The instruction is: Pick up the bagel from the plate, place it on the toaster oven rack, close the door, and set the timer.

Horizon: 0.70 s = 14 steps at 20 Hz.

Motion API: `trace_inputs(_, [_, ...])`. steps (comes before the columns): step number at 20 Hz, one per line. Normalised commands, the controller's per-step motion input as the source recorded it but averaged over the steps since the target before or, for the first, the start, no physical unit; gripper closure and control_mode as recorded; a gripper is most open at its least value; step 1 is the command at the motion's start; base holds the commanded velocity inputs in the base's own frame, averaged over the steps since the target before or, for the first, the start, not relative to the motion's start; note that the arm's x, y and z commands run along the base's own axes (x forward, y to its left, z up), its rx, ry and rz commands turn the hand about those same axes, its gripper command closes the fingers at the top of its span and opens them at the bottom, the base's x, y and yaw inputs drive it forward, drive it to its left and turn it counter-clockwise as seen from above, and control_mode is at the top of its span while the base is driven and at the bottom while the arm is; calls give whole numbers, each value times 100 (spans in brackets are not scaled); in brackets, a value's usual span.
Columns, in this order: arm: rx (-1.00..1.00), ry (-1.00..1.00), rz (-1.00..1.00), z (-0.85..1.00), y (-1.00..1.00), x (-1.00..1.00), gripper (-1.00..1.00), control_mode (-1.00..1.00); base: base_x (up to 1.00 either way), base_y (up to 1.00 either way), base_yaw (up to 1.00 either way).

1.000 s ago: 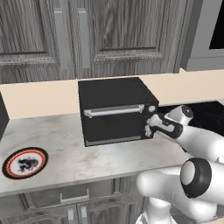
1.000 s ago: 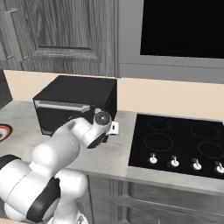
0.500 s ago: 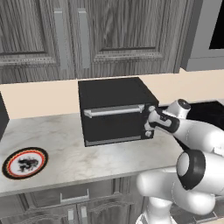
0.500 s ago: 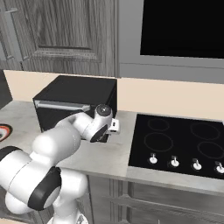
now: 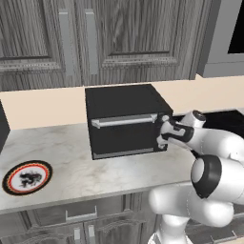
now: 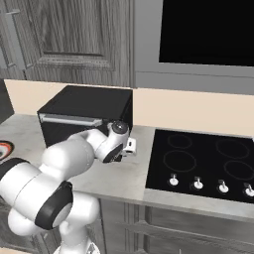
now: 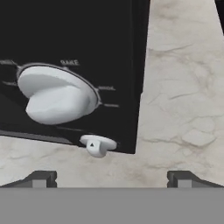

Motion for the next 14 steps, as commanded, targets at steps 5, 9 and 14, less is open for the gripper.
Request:
trace_inputs(5, [4, 0, 0, -26, 0, 0, -100, -100, 0, 0, 0])
trace_inputs(9, [4, 0, -2, 1, 0, 0, -100, -100, 0, 0, 0])
trace_inputs(14, [4, 0, -3, 2, 0, 0, -100, -100, 0, 0, 0])
